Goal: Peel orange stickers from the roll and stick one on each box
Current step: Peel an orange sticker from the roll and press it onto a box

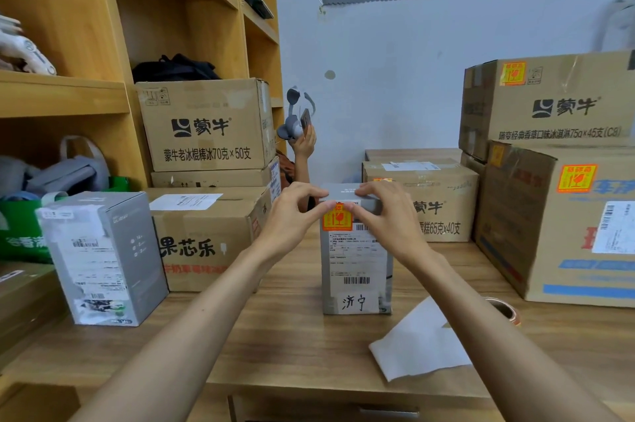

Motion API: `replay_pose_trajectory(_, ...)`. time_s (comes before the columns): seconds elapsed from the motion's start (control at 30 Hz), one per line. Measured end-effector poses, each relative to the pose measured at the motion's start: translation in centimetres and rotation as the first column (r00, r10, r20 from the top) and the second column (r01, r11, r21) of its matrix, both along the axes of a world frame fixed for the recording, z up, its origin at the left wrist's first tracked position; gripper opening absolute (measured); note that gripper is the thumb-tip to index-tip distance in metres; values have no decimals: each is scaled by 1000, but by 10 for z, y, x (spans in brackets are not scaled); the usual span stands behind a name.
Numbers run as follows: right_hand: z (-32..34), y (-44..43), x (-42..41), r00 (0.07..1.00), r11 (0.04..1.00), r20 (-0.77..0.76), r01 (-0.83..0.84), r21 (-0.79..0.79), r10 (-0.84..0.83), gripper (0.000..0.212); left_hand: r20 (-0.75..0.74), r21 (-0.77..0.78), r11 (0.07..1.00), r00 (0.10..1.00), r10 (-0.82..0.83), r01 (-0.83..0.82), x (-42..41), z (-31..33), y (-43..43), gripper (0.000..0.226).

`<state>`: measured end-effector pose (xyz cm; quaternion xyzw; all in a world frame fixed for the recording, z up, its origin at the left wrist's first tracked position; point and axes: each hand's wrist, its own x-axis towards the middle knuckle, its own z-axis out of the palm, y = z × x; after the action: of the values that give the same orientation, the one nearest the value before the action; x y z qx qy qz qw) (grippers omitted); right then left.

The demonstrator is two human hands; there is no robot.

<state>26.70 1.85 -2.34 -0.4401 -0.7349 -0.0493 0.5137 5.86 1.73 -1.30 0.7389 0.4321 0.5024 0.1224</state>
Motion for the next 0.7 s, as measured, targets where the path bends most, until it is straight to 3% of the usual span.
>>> replay_pose_trajectory(0.13,-3,2,-1,999,1000,-40,-12,2,12,30,56,11,1000,998,-12,12,4,-4,5,23)
replay_pose_trajectory(0.53,-5,7,8,996,996,0,-92,-6,92,33,-9,7,997,997,-76,76,-6,-9,1,30)
replay_pose_trajectory(0.7,-5,4,13,992,998,109,-66,-17,67,51,-101,4,997,992,-76,77,-10,-18,2,44)
